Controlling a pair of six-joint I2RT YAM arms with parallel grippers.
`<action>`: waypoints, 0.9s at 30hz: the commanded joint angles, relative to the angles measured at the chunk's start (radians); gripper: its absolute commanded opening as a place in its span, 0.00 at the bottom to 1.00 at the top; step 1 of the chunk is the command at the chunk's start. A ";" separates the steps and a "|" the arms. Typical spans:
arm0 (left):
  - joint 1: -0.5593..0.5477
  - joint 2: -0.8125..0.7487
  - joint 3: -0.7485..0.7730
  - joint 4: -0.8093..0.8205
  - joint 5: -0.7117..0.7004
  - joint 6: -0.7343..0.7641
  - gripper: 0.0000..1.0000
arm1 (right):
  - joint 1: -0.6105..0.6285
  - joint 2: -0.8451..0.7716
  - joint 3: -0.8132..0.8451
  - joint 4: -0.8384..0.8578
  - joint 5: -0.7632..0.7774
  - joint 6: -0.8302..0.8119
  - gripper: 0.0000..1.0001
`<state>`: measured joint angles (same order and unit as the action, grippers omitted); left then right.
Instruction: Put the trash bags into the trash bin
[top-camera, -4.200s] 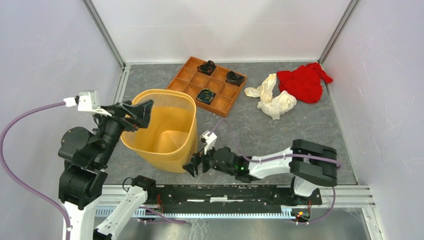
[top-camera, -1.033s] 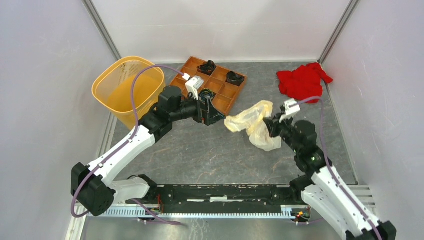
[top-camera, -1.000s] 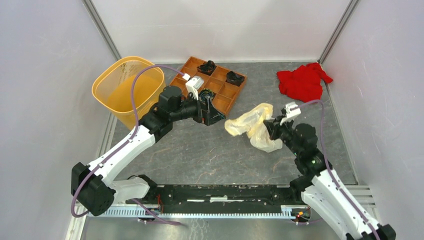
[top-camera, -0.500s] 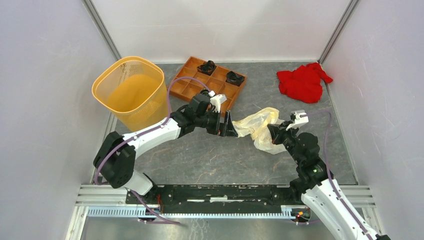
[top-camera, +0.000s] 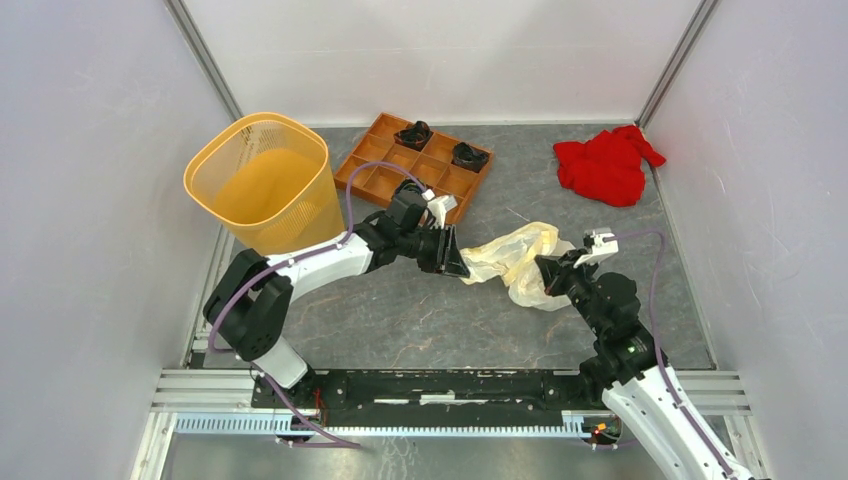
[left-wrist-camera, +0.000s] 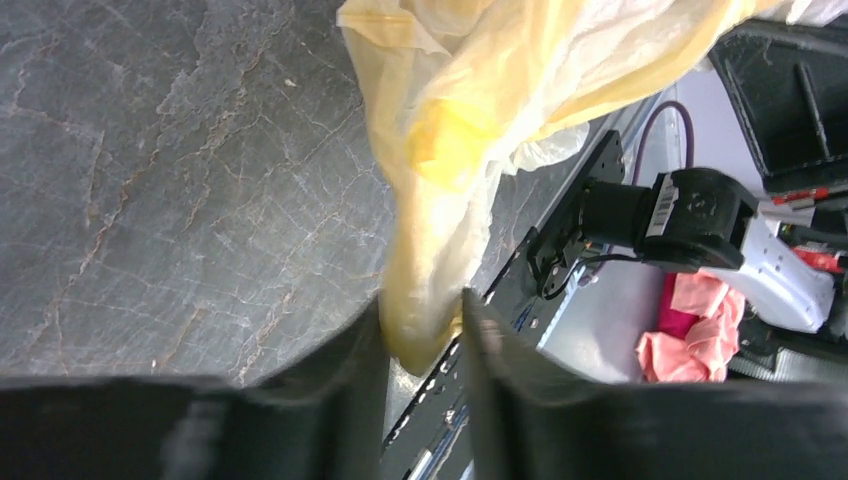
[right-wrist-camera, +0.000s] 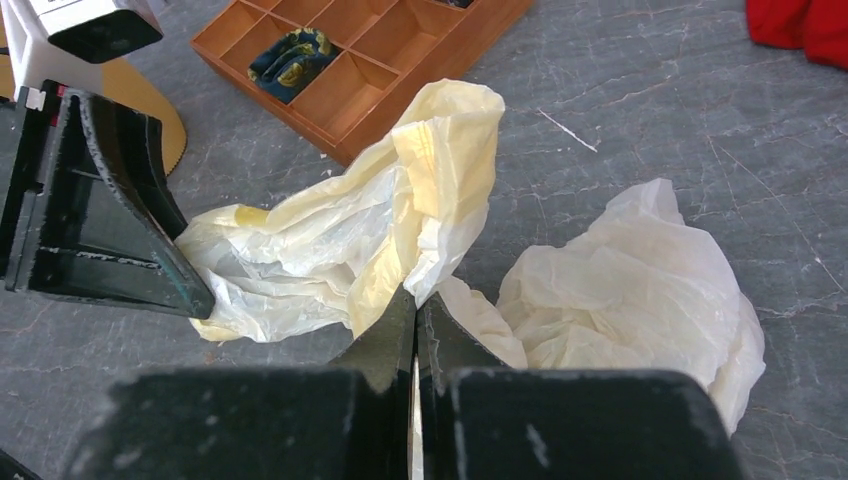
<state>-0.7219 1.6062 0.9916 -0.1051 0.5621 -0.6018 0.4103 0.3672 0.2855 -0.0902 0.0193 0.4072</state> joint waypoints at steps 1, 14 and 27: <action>0.018 -0.014 0.061 -0.022 -0.016 0.015 0.27 | 0.000 -0.013 0.012 -0.033 -0.012 -0.024 0.01; 0.038 -0.534 -0.017 0.031 -0.299 0.273 0.02 | 0.000 0.248 0.412 -0.354 0.177 -0.246 0.03; 0.037 -0.553 -0.021 0.026 -0.357 0.241 0.02 | 0.000 0.280 0.502 -0.371 0.041 -0.147 0.56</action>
<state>-0.6868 1.0286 0.9344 -0.0631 0.2455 -0.4126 0.4114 0.6666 0.8165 -0.4500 0.1890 0.1902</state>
